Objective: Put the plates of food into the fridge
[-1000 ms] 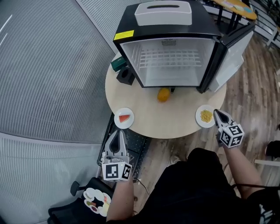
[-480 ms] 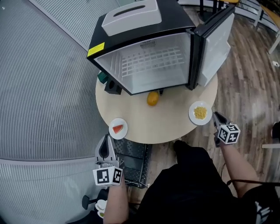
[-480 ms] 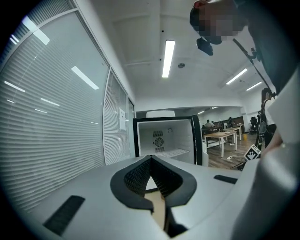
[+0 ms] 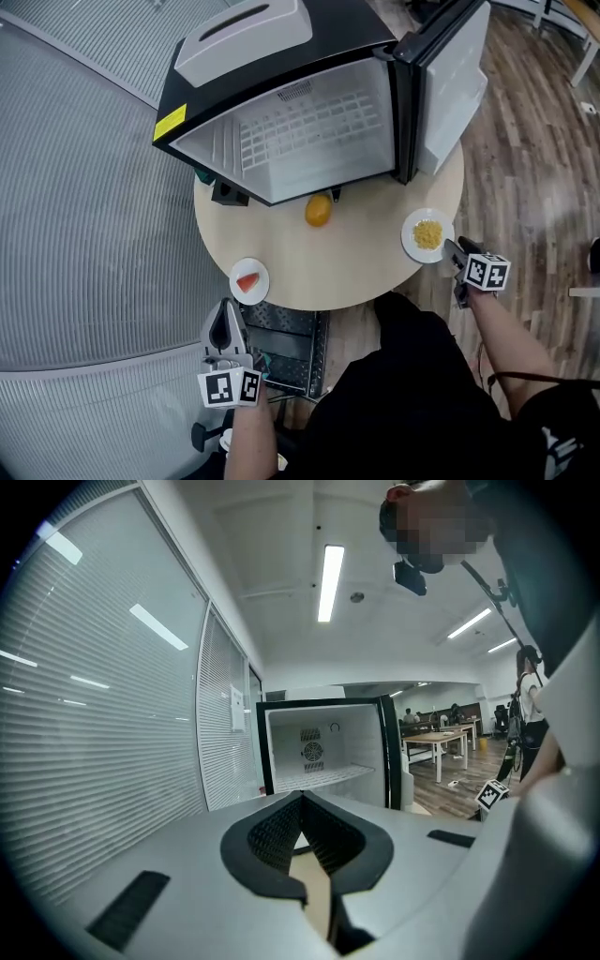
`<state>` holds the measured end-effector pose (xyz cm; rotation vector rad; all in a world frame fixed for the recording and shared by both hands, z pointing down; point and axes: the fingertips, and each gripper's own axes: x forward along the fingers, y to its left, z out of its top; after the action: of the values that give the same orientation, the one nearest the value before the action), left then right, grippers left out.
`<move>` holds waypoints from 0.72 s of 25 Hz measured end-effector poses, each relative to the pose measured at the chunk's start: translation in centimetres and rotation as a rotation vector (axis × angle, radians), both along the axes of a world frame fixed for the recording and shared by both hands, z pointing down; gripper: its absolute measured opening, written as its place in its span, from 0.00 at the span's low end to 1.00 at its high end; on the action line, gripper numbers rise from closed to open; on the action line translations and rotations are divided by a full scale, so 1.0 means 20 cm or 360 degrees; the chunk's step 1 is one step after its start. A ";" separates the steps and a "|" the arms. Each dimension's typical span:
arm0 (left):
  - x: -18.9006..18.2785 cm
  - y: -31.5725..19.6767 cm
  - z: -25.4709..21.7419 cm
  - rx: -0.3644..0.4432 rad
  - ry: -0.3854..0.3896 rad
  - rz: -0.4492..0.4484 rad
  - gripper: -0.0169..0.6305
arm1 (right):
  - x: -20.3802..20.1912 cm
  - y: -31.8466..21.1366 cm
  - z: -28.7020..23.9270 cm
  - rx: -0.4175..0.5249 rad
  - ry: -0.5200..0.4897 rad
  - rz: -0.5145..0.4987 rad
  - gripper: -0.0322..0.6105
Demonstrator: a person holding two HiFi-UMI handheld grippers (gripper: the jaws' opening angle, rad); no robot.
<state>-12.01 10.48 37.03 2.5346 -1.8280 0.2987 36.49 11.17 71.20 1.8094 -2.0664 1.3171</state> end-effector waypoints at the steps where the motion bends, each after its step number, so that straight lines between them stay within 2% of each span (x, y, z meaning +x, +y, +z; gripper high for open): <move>1: 0.00 -0.01 0.01 -0.0010 -0.0006 -0.0002 0.04 | -0.01 -0.01 0.02 -0.0010 -0.0023 -0.0005 0.36; 5: 0.01 -0.06 0.02 -0.0032 -0.0024 0.0012 0.04 | -0.06 -0.04 0.06 -0.0035 -0.0141 0.0014 0.36; 11: 0.05 -0.12 0.00 -0.0021 -0.0043 0.0055 0.04 | -0.09 -0.07 0.09 -0.0066 -0.0231 0.0039 0.35; 14: 0.07 -0.12 0.01 -0.0021 -0.0038 0.0072 0.04 | -0.10 -0.06 0.08 -0.0081 -0.0201 0.0011 0.29; 15: 0.07 -0.12 0.01 -0.0022 -0.0034 0.0069 0.04 | -0.10 -0.05 0.08 -0.0084 -0.0201 0.0014 0.21; 18: 0.05 -0.11 0.01 -0.0014 -0.0023 0.0052 0.04 | -0.13 -0.05 0.04 -0.0059 -0.0240 0.0024 0.18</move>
<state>-11.06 8.25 37.15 2.5653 -1.7876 0.3252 33.96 10.23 71.94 1.7646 -2.0888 1.5291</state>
